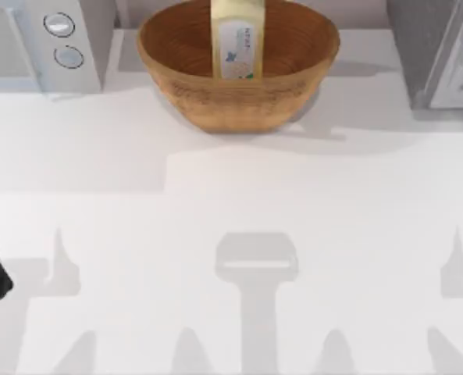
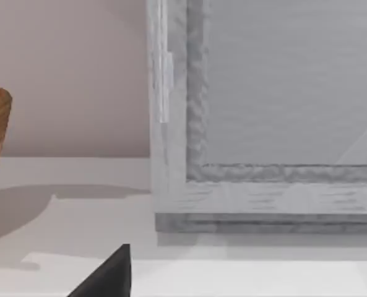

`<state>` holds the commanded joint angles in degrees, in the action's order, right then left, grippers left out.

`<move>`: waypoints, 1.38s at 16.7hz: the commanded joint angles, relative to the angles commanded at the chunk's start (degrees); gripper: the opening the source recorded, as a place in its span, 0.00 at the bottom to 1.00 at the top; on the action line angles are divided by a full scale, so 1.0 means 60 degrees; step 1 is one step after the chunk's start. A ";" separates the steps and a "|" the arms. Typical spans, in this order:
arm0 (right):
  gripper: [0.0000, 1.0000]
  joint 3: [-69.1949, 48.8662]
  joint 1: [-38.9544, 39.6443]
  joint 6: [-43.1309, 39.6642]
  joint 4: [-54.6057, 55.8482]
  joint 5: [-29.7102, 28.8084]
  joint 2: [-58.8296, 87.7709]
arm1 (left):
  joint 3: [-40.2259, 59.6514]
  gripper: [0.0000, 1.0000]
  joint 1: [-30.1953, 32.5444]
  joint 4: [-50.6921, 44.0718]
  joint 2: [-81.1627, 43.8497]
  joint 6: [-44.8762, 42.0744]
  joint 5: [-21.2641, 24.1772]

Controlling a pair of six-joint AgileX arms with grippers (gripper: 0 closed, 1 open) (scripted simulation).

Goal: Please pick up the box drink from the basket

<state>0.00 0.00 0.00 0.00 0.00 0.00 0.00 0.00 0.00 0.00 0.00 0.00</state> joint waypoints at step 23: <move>1.00 0.0000 0.0000 0.0000 0.0000 0.0000 0.0000 | 0.8656 1.00 0.4485 0.6630 -1.5080 0.0078 -0.4200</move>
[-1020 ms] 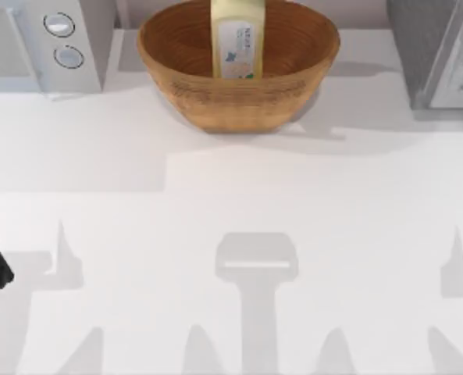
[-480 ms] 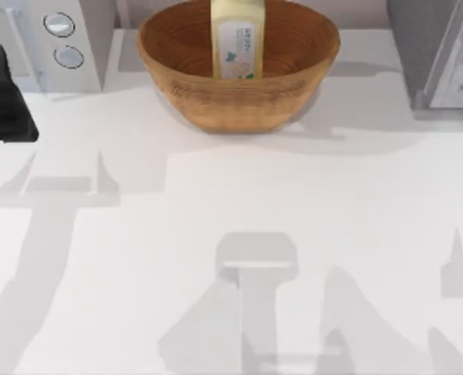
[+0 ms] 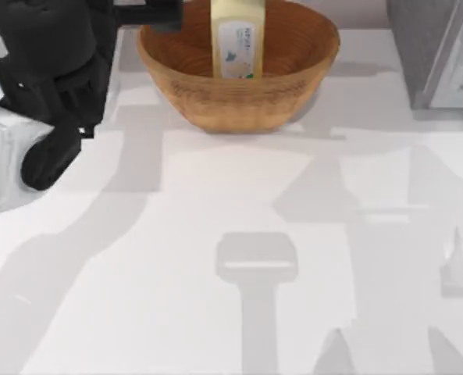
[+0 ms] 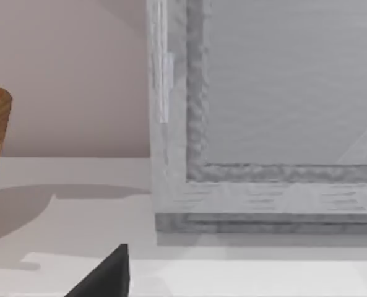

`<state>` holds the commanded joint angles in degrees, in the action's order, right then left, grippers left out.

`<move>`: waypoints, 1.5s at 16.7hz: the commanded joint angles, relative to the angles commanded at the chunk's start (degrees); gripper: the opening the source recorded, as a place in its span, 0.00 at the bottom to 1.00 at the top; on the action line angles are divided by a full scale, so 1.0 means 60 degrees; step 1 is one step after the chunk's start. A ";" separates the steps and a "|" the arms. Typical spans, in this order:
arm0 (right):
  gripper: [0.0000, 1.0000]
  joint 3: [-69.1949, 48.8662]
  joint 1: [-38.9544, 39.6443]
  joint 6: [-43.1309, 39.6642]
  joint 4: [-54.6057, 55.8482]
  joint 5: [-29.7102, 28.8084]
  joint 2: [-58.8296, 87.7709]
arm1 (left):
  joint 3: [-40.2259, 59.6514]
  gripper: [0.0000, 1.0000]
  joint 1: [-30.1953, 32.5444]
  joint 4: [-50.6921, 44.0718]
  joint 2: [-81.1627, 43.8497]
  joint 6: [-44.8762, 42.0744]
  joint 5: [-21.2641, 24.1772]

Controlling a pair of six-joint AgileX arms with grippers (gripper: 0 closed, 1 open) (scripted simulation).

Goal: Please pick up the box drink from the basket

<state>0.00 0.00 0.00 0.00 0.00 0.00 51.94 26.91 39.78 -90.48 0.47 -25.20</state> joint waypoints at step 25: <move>1.00 0.0000 0.0000 0.0000 0.0000 0.0000 0.0000 | 0.5710 1.00 0.1521 0.1828 -0.7744 -0.0112 -0.1403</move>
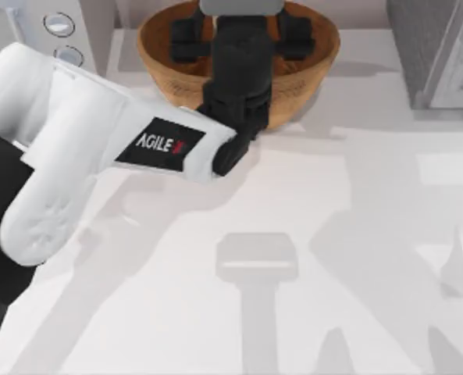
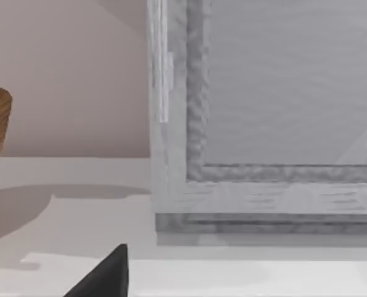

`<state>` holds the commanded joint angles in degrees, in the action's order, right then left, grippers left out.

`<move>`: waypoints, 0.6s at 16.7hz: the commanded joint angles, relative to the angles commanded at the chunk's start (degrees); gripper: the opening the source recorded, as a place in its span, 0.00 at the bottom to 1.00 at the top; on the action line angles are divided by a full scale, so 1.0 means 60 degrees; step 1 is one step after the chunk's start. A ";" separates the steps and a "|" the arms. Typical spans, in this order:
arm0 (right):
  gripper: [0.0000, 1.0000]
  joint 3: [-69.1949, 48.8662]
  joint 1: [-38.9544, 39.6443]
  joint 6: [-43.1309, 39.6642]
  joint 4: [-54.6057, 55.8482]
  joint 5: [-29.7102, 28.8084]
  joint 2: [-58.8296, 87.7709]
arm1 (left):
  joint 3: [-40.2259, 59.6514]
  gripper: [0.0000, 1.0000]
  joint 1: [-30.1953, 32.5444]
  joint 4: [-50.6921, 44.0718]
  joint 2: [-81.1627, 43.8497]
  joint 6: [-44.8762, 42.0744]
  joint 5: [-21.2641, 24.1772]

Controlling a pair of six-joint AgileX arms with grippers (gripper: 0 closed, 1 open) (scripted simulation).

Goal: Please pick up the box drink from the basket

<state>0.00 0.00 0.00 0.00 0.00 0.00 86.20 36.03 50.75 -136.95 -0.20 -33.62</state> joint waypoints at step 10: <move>1.00 0.0000 0.0000 0.0000 0.0000 0.0000 0.0000 | 0.0306 0.70 -0.0075 -0.0141 -0.0167 0.0002 0.0077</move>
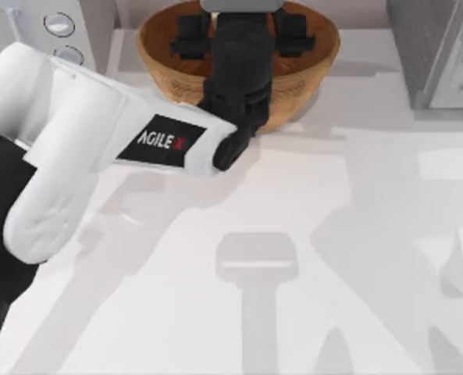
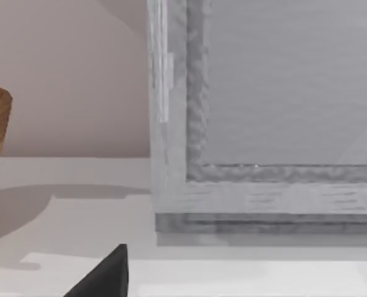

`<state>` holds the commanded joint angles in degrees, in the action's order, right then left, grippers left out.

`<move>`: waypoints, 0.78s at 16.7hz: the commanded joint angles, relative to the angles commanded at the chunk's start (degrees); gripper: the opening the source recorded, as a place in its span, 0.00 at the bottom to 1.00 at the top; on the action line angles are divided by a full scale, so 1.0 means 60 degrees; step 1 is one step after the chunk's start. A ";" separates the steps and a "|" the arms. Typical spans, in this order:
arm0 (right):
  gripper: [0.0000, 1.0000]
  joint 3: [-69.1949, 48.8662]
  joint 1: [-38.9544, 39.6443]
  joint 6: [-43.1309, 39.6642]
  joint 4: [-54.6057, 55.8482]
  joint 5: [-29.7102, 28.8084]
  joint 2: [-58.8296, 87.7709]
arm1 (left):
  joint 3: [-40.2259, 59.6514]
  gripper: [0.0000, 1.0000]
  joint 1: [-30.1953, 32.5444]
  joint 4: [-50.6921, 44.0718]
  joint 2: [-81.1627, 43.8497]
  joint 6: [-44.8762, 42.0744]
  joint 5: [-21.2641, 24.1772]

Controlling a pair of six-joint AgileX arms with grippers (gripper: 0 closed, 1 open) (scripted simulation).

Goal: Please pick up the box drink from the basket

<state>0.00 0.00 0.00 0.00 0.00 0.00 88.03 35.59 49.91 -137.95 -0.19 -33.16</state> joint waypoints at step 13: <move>1.00 0.0000 0.0000 0.0000 0.0000 0.0000 0.0000 | 0.0000 0.00 0.0000 0.0000 0.0000 0.0000 0.0000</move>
<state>0.00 0.00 0.00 0.00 0.00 0.00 88.03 35.59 49.91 -137.95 -0.19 -33.16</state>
